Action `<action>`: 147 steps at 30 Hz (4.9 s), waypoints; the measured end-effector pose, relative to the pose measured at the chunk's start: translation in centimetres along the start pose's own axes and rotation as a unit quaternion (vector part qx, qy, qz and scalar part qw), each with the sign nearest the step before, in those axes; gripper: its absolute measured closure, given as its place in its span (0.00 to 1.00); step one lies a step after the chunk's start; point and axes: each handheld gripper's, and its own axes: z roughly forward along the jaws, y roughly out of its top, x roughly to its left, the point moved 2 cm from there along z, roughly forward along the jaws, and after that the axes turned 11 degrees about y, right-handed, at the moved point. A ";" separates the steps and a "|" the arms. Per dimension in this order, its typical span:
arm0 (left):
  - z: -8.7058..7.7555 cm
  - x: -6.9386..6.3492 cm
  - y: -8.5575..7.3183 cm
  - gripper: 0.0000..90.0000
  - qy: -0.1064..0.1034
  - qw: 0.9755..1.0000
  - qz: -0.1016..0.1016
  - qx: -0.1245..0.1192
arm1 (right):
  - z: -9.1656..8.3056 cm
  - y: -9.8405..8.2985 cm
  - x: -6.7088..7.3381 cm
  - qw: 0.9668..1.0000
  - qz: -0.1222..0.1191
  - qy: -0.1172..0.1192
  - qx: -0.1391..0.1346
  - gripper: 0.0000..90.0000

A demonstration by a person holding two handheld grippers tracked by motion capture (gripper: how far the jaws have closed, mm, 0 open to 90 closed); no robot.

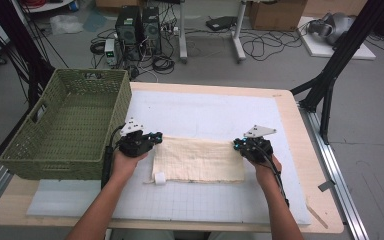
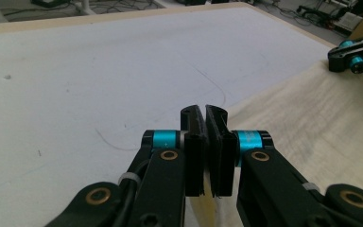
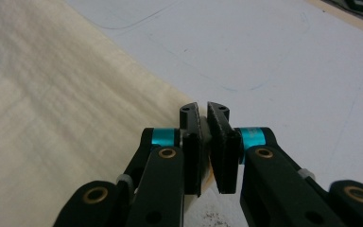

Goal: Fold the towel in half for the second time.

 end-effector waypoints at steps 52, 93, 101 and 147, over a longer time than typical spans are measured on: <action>-5.7 -3.1 -5.1 0.87 -0.039 0.998 0.036 0.031 | -4.5 -5.9 6.5 0.996 -0.046 0.063 -0.036 0.94; -3.5 -4.4 -5.6 0.80 -0.027 0.995 0.035 0.084 | -2.6 -5.9 6.3 0.998 0.026 0.060 -0.014 0.67; -3.5 -4.7 -5.6 0.84 -0.017 0.995 0.052 0.088 | -3.4 -6.4 5.7 1.000 -0.005 0.031 0.000 0.68; -7.2 -1.8 -3.1 0.19 0.012 0.995 -0.015 -0.099 | -11.2 -7.5 3.0 0.987 0.069 -0.051 -0.133 0.12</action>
